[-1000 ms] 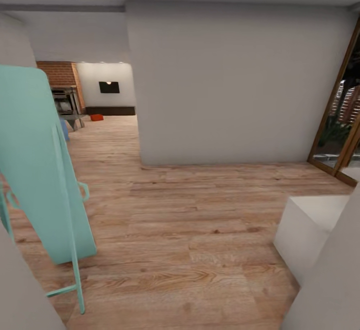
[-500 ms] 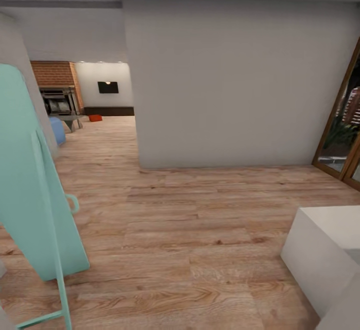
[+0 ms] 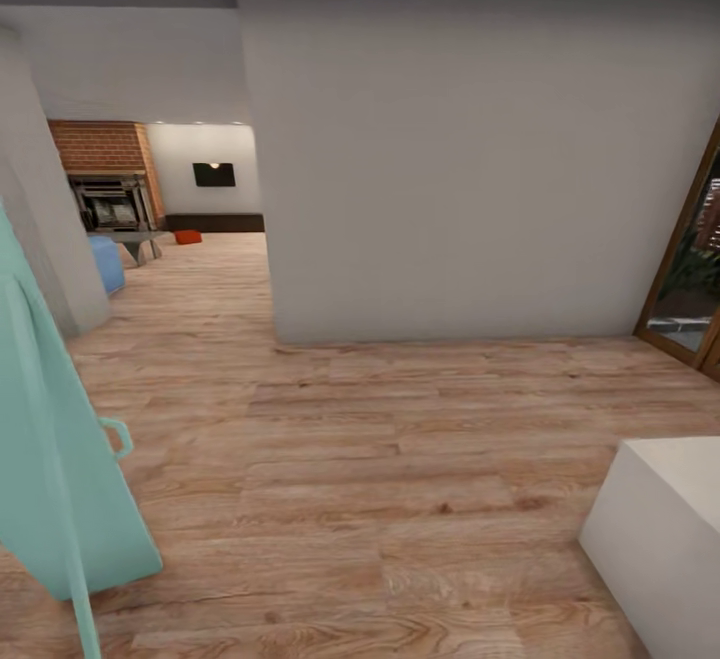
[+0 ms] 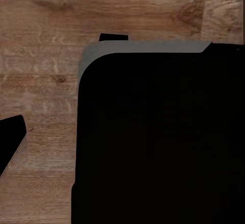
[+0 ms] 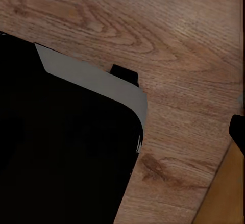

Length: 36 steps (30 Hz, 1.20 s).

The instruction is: Move the two storage containers from the living room to the garage. In the garage, place one container on the floor and stack the other container on top of it (either order is fine).

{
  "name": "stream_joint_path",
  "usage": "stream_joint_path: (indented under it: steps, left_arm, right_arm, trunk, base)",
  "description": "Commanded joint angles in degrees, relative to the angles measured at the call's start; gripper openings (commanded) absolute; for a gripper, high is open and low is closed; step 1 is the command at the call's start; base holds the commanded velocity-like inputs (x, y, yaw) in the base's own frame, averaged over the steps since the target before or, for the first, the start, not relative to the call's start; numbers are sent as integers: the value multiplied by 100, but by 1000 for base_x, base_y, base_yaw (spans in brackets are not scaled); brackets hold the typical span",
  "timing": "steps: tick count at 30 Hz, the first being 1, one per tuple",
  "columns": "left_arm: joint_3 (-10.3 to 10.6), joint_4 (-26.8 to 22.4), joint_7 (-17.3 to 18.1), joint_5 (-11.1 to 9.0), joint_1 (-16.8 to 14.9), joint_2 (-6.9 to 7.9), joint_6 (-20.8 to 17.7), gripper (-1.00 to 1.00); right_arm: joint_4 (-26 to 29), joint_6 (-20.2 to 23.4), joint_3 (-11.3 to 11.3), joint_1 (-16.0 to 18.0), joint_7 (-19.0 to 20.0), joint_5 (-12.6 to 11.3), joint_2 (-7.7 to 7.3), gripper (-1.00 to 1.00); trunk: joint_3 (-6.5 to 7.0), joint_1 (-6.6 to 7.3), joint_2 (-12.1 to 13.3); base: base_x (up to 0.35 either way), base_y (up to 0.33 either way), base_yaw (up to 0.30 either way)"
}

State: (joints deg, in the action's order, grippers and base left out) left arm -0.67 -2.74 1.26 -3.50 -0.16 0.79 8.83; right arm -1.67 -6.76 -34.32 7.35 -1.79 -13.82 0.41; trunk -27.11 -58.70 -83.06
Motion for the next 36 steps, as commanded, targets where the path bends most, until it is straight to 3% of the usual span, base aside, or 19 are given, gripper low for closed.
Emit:
stream_joint_path:
  steps: [1, 36]
  left_arm:
    - [-3, 1, 14, -37, -2, 0, 13, 100]
    - [-3, 1, 12, -37, -1, 0, 13, 100]
  right_arm:
    - [-18, -33, -48, 5, -6, -51, 4, 100]
    - [-18, -36, -48, 3, -6, -51, 3, 100]
  trunk:
    - [-5, -3, -2]
    - [-5, -3, -2]
  base:
    - [322, 0, 0]
    - [322, 0, 0]
